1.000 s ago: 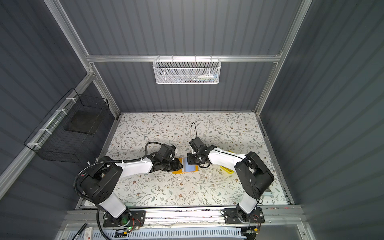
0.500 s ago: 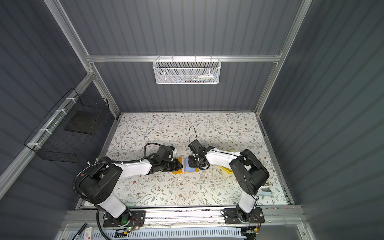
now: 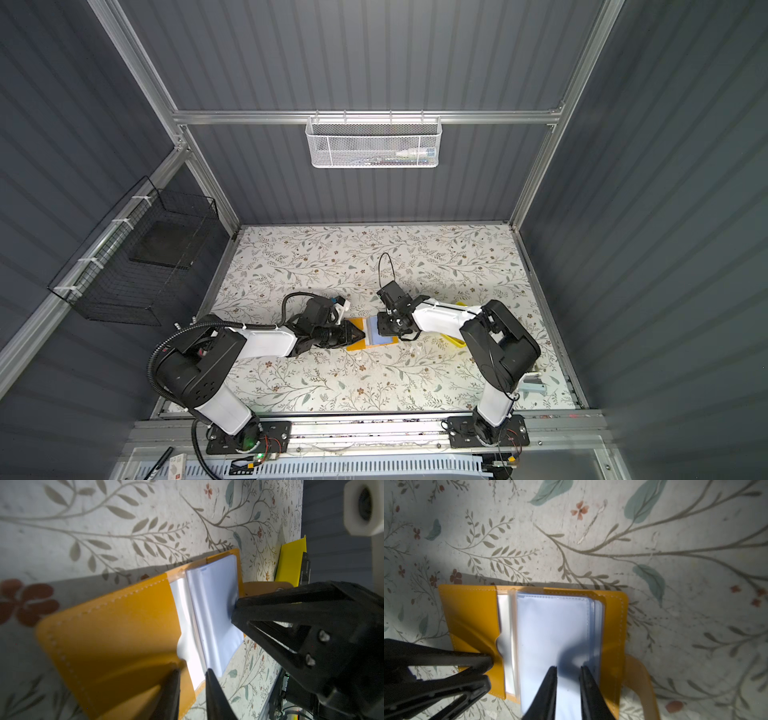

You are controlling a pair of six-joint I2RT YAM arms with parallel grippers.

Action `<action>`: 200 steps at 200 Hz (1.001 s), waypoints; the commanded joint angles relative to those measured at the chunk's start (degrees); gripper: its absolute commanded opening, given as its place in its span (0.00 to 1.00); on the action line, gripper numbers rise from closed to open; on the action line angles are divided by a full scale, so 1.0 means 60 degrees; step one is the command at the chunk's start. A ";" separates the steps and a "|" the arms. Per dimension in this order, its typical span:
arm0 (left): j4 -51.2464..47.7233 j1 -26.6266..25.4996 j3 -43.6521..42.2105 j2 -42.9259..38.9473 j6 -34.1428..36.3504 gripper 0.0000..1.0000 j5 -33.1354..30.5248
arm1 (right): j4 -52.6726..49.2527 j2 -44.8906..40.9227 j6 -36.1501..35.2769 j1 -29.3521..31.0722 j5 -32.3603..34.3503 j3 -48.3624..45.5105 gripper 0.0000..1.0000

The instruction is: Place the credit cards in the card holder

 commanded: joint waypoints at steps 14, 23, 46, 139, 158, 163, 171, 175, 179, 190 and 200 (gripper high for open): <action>-0.0043 0.0010 -0.0038 -0.0406 -0.0004 0.33 0.0342 | -0.0412 -0.0331 0.0111 0.0007 0.0325 -0.0384 0.24; 0.0068 0.0021 -0.0018 -0.0533 -0.0016 0.37 0.0380 | -0.0367 -0.0520 0.0139 0.0011 0.0323 -0.0408 0.24; 0.0341 -0.0005 0.0043 -0.0833 -0.0141 0.39 0.0568 | -0.0363 -0.1170 0.0169 0.0007 0.0394 -0.0475 0.25; 0.0173 -0.0269 0.0665 -0.2600 0.0070 0.42 0.0233 | -0.2162 -0.5084 0.0489 -0.0005 0.2134 -0.1085 0.27; -0.0318 -0.0269 0.0930 -0.3065 0.0459 0.42 0.0107 | -0.3028 -0.5795 0.0646 -0.0164 0.2756 -0.1063 0.30; -0.0456 -0.0267 0.0999 -0.3169 0.0567 0.42 0.0085 | -0.3196 -0.5975 0.0665 -0.0253 0.2842 -0.1084 0.32; -0.0505 -0.0269 0.1063 -0.3317 0.0752 0.44 0.0080 | -0.3444 -0.6327 0.0692 -0.0426 0.2880 -0.1118 0.35; -0.0470 -0.0269 0.1088 -0.3382 0.0837 0.45 0.0107 | -0.3562 -0.6436 0.0710 -0.0526 0.2893 -0.1121 0.35; -0.0427 -0.0269 0.1091 -0.3437 0.0879 0.46 0.0173 | -0.3688 -0.6555 0.0725 -0.0627 0.2910 -0.1132 0.36; -0.0238 -0.0276 0.1103 -0.3551 0.0906 0.47 0.0429 | -0.4078 -0.6756 0.0796 -0.0912 0.3035 -0.1162 0.36; -0.0285 -0.0265 0.1183 -0.3594 0.0971 0.49 0.0591 | -0.4334 -0.6905 0.0801 -0.1226 0.3035 -0.1204 0.37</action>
